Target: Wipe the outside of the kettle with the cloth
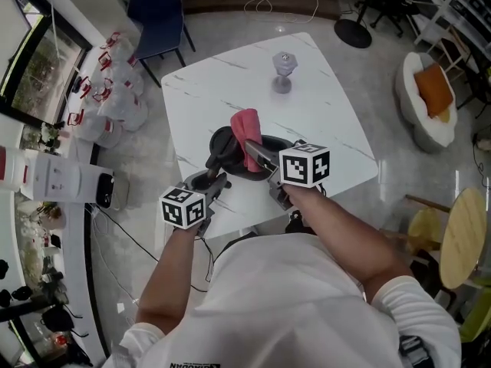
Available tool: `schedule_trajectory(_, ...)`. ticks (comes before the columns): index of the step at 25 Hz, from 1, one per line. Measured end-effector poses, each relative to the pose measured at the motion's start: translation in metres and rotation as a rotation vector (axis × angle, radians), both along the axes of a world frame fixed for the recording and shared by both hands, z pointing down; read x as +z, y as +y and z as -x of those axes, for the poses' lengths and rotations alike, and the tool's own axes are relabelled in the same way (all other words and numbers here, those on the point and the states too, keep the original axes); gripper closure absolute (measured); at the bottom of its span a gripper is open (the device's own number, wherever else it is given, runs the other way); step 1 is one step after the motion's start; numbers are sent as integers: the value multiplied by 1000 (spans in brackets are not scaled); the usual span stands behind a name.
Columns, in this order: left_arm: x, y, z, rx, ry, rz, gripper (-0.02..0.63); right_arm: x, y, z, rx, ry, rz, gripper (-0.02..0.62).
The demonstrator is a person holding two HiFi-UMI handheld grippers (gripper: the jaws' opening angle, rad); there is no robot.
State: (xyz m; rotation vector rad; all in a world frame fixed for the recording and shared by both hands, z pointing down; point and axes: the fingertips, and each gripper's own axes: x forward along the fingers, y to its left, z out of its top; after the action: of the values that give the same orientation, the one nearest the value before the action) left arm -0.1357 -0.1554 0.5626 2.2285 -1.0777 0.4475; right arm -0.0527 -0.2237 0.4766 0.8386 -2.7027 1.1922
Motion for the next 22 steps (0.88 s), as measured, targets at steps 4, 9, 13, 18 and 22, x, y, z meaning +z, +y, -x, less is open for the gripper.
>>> schedule_trajectory(4,1,1,1,-4,-2,-2,494,8,-4,-10,27,27,5,482)
schedule_trajectory(9,7,7,6,-6,-13,15,494,33,-4,-25,48,85,41,482)
schedule_trajectory(13,11,12,7,-4,-32,21,494,61,0,-39,65,113,96,482)
schedule_trajectory(18,17,16,8,19,-63,25,494,96,3,-58,95,150,160,482)
schedule_trajectory(22,20,18,8,32,-85,26,495,114,3,-67,115,156,193,482)
